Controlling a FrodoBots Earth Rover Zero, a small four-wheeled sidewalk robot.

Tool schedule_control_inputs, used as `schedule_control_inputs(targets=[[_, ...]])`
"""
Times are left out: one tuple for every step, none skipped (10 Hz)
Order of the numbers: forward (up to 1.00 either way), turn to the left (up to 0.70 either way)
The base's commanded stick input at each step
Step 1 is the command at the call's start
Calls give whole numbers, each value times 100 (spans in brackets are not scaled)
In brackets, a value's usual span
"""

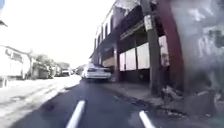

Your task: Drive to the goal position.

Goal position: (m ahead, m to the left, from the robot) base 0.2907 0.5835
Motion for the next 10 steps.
schedule_control_inputs(targets=[[99, 38], [100, 38], [100, 15], [100, 10], [100, 2], [100, 0], [100, 0], [100, 0], [100, 0], [100, 0]])
